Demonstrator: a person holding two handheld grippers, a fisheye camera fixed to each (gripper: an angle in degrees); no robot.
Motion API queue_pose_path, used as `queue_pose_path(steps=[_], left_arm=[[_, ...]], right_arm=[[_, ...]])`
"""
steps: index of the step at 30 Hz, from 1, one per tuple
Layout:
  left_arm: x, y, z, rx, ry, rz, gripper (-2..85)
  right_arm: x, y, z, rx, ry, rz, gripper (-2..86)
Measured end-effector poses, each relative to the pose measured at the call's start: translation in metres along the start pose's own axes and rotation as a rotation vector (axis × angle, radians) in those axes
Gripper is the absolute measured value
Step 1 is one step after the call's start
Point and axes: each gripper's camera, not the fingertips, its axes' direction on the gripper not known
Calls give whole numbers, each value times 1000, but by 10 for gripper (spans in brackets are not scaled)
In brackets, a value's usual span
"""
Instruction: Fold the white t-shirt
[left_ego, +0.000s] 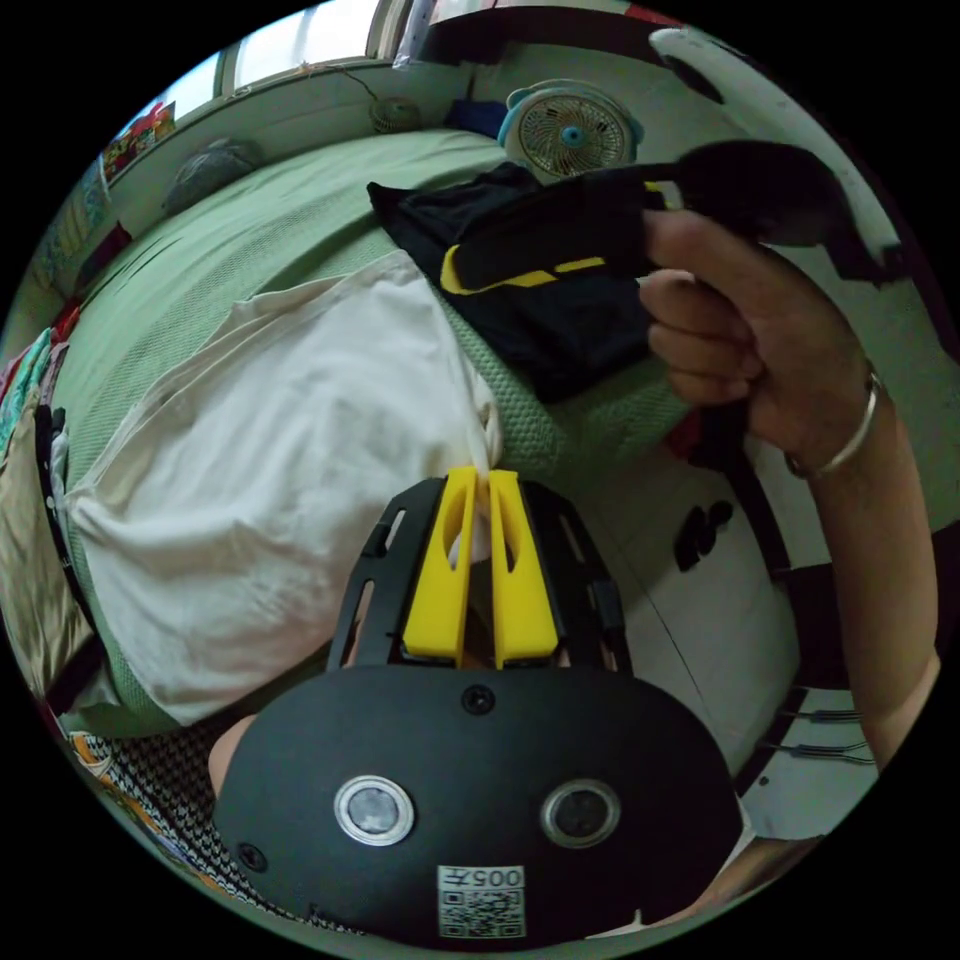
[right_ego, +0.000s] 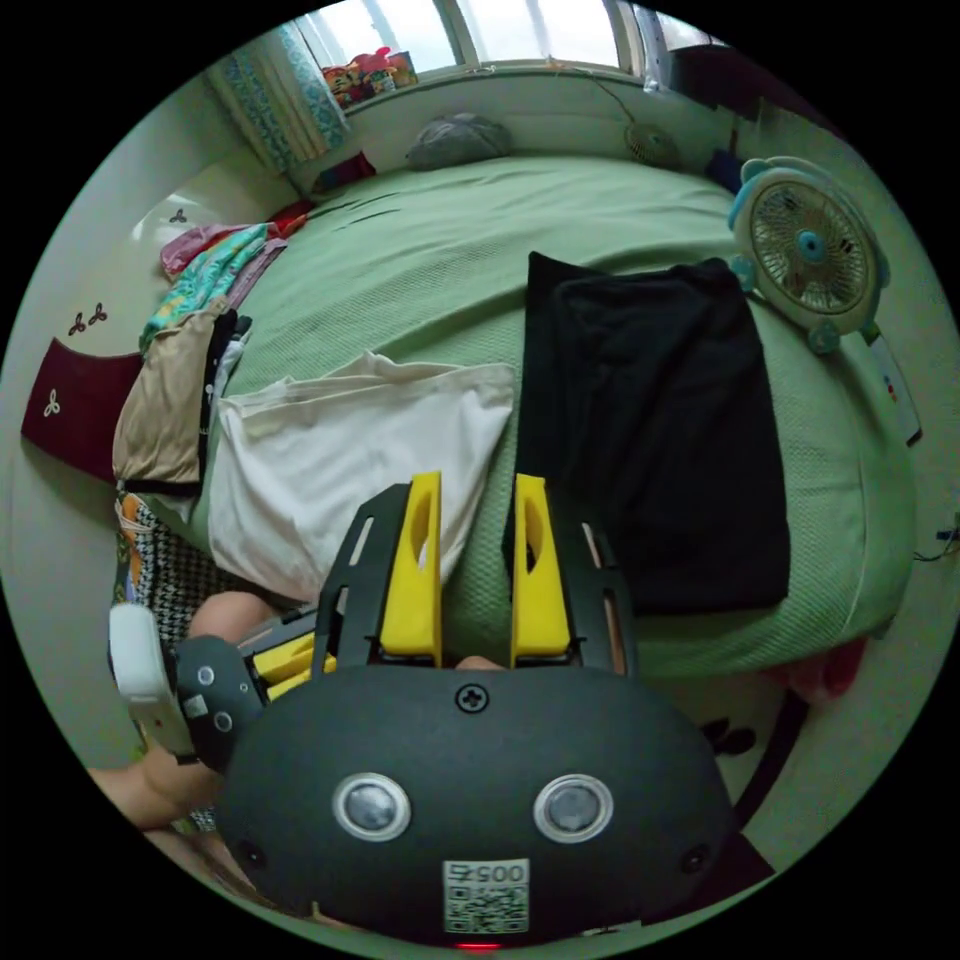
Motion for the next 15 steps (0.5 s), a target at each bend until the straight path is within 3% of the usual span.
queue_pose_path(steps=[7,15], left_arm=[[-18,10,-20,31,44,-28,28],[-42,22,-48,69,78,-52,30]], right_arm=[[26,-56,41,-120,-140,116,107],[29,-82,68,-145,-141,114,96]])
